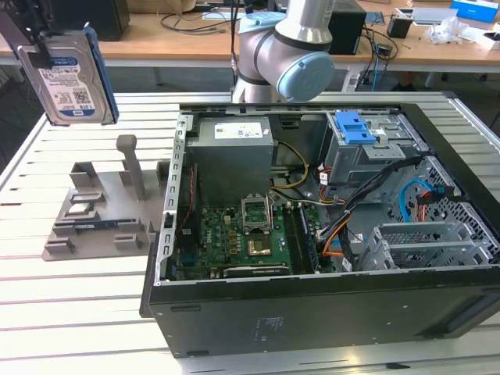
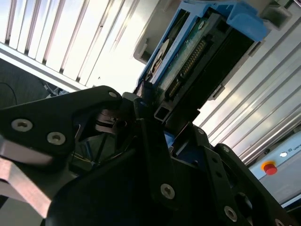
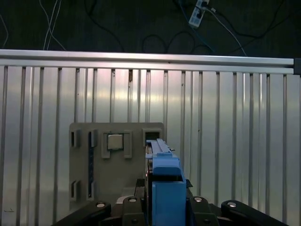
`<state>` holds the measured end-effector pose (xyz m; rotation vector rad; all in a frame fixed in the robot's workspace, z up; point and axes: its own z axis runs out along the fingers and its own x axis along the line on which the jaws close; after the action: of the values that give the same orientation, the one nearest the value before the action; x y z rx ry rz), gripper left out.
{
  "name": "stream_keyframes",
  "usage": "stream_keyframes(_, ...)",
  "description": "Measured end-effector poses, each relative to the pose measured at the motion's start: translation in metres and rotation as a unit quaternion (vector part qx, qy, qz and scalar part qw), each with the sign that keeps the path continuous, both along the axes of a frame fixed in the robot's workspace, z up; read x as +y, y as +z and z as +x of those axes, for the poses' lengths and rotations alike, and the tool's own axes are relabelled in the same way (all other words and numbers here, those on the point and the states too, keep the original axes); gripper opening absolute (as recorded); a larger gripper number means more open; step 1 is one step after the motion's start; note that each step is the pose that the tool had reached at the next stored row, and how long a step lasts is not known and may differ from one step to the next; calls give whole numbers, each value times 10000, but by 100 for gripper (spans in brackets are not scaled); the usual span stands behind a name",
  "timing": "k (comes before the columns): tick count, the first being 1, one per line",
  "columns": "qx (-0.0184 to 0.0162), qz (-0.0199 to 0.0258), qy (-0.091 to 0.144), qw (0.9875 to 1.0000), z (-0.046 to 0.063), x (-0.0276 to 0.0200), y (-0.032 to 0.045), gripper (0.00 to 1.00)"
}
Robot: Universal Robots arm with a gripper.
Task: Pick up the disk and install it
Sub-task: 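Pick up the disk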
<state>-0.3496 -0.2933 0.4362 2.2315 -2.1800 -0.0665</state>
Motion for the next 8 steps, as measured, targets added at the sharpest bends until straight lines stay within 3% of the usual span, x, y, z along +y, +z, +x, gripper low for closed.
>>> stream_keyframes(8, 0, 0, 2, 10000, 0, 0, 218, 36)
